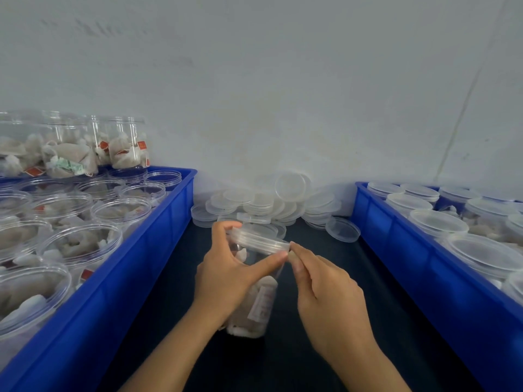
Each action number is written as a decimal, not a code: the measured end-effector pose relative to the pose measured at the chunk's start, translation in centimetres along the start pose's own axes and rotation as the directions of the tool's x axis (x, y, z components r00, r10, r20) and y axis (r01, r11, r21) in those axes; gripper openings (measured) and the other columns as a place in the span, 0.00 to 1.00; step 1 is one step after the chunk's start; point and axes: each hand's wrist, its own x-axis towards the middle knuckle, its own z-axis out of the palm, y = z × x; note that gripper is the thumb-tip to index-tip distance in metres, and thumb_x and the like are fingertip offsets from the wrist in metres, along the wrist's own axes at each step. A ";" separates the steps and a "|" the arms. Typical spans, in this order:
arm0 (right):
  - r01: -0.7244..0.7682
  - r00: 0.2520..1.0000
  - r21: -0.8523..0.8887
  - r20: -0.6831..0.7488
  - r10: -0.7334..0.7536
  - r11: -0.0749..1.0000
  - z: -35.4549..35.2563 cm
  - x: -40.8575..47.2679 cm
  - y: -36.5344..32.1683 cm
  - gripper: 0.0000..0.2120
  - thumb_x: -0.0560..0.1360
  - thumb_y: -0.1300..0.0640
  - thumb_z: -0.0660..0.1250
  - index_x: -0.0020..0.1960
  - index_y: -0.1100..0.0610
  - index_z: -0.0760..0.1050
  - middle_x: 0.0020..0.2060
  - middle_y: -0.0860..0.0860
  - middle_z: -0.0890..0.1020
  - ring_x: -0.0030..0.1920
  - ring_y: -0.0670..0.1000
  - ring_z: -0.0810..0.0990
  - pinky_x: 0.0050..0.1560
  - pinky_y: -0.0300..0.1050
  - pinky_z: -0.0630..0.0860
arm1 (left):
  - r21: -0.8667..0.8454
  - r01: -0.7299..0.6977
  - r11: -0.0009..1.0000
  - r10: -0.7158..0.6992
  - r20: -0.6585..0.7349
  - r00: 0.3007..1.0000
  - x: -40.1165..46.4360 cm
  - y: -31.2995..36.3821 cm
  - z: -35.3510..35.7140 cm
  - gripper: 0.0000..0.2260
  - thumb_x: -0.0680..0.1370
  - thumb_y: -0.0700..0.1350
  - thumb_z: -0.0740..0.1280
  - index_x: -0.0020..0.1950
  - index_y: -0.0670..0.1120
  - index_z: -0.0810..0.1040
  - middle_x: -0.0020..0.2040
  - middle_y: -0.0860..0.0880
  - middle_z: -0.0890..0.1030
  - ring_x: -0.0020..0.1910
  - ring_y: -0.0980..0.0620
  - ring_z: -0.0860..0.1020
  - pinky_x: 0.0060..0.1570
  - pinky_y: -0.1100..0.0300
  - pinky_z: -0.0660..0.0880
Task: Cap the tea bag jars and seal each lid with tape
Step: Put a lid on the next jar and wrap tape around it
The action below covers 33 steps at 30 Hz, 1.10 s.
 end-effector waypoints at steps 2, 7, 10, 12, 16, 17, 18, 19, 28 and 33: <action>-0.168 0.982 0.219 0.121 0.145 0.961 -0.1 0.0 -0.1 0.21 0.79 0.38 0.52 0.70 0.40 0.65 0.35 0.42 0.75 0.38 0.43 0.76 0.47 0.47 0.78 | -0.105 0.031 0.994 -0.030 0.015 0.999 0.3 -0.4 -0.3 0.36 0.51 0.72 0.73 0.55 0.63 0.66 0.52 0.59 0.78 0.51 0.59 0.79 0.54 0.52 0.77; -0.213 0.971 0.142 0.143 0.193 0.967 -1.2 0.4 -0.2 0.23 0.72 0.30 0.52 0.57 0.43 0.72 0.38 0.41 0.79 0.41 0.41 0.78 0.46 0.43 0.76 | -0.306 0.085 0.948 -0.046 0.133 0.990 1.1 -1.1 -1.7 0.37 0.55 0.63 0.81 0.58 0.57 0.71 0.51 0.55 0.82 0.47 0.60 0.82 0.39 0.65 0.78; -0.158 0.983 -0.003 0.095 0.157 0.988 -1.8 0.8 -0.2 0.19 0.74 0.31 0.52 0.55 0.42 0.69 0.32 0.44 0.77 0.34 0.43 0.76 0.36 0.38 0.72 | -0.356 0.086 0.930 -0.019 0.188 0.982 1.2 -1.4 -2.0 0.35 0.58 0.55 0.80 0.61 0.53 0.71 0.49 0.60 0.83 0.48 0.60 0.82 0.38 0.69 0.78; -0.104 0.991 -0.077 0.074 0.109 0.992 -2.0 0.9 -0.1 0.18 0.76 0.33 0.50 0.56 0.42 0.67 0.32 0.44 0.77 0.33 0.44 0.76 0.36 0.39 0.72 | -0.382 0.078 0.921 0.001 0.202 0.979 1.2 -1.5 -2.1 0.34 0.60 0.51 0.81 0.61 0.51 0.71 0.49 0.60 0.83 0.47 0.60 0.83 0.39 0.70 0.77; -0.041 0.995 -0.106 0.091 0.051 0.994 -2.1 1.0 0.2 0.15 0.77 0.36 0.48 0.57 0.40 0.66 0.33 0.44 0.76 0.35 0.45 0.76 0.41 0.44 0.76 | -0.436 0.090 0.895 0.022 0.245 0.969 1.1 -1.7 -2.1 0.37 0.56 0.53 0.79 0.61 0.50 0.72 0.50 0.57 0.84 0.48 0.57 0.83 0.40 0.68 0.78; -0.053 0.991 -0.075 0.120 0.062 0.996 -2.0 1.0 0.3 0.14 0.78 0.36 0.49 0.59 0.39 0.67 0.33 0.44 0.76 0.35 0.45 0.77 0.42 0.45 0.76 | -0.459 0.102 0.882 0.024 0.261 0.965 1.0 -1.7 -2.0 0.37 0.55 0.54 0.78 0.62 0.50 0.72 0.50 0.56 0.84 0.48 0.56 0.83 0.41 0.67 0.78; -0.071 0.986 -0.038 0.149 0.076 0.997 -1.9 0.9 0.4 0.14 0.79 0.37 0.50 0.61 0.37 0.66 0.33 0.43 0.77 0.37 0.45 0.77 0.43 0.44 0.76 | -0.481 0.117 0.869 0.025 0.277 0.961 1.0 -1.8 -1.9 0.37 0.55 0.54 0.78 0.62 0.50 0.72 0.50 0.55 0.84 0.48 0.55 0.83 0.41 0.66 0.78; -0.086 0.982 -0.006 0.168 0.086 0.996 -1.9 0.9 0.6 0.15 0.79 0.37 0.51 0.63 0.34 0.65 0.35 0.42 0.78 0.39 0.45 0.78 0.45 0.44 0.76 | -0.496 0.126 0.859 0.027 0.290 0.957 0.9 -1.8 -1.7 0.37 0.55 0.53 0.78 0.62 0.49 0.72 0.50 0.53 0.84 0.48 0.54 0.83 0.41 0.65 0.78; -0.054 0.989 0.001 0.139 0.054 0.999 -1.8 0.6 0.9 0.19 0.78 0.38 0.51 0.69 0.30 0.63 0.50 0.37 0.82 0.48 0.41 0.79 0.47 0.36 0.72 | -0.504 0.154 0.850 0.046 0.363 0.931 1.1 -2.0 -1.6 0.40 0.54 0.55 0.80 0.63 0.50 0.70 0.51 0.51 0.84 0.48 0.50 0.83 0.45 0.60 0.80; -0.017 0.994 -0.027 0.104 0.019 1.000 -2.7 0.7 1.2 0.18 0.78 0.38 0.53 0.68 0.29 0.63 0.52 0.37 0.82 0.52 0.43 0.78 0.48 0.38 0.75 | -0.502 0.144 0.853 0.041 0.339 0.940 1.1 -2.0 -1.7 0.37 0.56 0.53 0.77 0.62 0.48 0.71 0.51 0.51 0.84 0.50 0.50 0.83 0.45 0.60 0.79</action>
